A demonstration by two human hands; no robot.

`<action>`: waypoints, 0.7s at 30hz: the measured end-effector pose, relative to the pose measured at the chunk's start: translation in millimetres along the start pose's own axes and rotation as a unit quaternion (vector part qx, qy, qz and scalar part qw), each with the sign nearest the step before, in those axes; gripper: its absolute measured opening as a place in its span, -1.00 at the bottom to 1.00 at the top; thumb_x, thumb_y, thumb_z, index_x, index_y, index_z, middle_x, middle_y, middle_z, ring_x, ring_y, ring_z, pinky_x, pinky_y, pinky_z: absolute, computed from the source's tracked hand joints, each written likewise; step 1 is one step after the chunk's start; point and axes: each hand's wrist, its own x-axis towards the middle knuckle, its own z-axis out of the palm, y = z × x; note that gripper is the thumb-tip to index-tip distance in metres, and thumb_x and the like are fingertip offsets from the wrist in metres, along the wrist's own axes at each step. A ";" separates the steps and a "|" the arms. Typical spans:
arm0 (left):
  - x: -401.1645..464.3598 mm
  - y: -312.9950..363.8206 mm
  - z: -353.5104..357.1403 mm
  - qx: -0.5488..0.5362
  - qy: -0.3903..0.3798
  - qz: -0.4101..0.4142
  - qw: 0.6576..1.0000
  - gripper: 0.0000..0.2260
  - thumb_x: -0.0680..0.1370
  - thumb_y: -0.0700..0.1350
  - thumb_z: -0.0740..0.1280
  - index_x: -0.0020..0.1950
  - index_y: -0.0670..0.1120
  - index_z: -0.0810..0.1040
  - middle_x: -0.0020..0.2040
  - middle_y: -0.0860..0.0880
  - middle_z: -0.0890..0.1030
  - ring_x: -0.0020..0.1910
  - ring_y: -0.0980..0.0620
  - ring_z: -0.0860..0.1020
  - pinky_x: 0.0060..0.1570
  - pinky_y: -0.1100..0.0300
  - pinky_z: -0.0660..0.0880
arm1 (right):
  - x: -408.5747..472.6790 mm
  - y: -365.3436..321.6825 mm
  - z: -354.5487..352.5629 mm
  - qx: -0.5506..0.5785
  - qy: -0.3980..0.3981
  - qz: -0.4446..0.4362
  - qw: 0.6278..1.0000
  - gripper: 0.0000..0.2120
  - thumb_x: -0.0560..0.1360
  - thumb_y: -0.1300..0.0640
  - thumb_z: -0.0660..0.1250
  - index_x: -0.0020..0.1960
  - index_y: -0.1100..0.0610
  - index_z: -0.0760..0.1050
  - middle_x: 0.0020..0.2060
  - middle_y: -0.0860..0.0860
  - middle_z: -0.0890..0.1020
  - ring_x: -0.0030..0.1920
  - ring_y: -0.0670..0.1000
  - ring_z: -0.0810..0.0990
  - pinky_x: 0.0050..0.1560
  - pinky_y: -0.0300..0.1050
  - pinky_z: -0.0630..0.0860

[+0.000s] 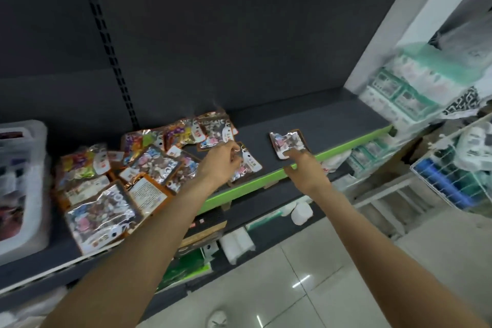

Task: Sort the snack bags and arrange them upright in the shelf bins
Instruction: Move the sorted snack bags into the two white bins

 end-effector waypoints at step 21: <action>78.5 -25.8 57.0 0.220 -0.106 -0.151 0.958 -0.17 0.42 0.32 0.33 0.55 0.14 -0.02 0.56 0.07 -0.22 0.54 0.03 -0.18 0.47 -0.06 -0.10 | 196.1 84.8 32.9 -0.065 -0.189 -0.201 0.959 -0.22 0.48 0.19 0.39 0.54 0.01 0.03 0.53 0.03 0.05 0.52 0.05 0.05 0.47 -0.02 0.12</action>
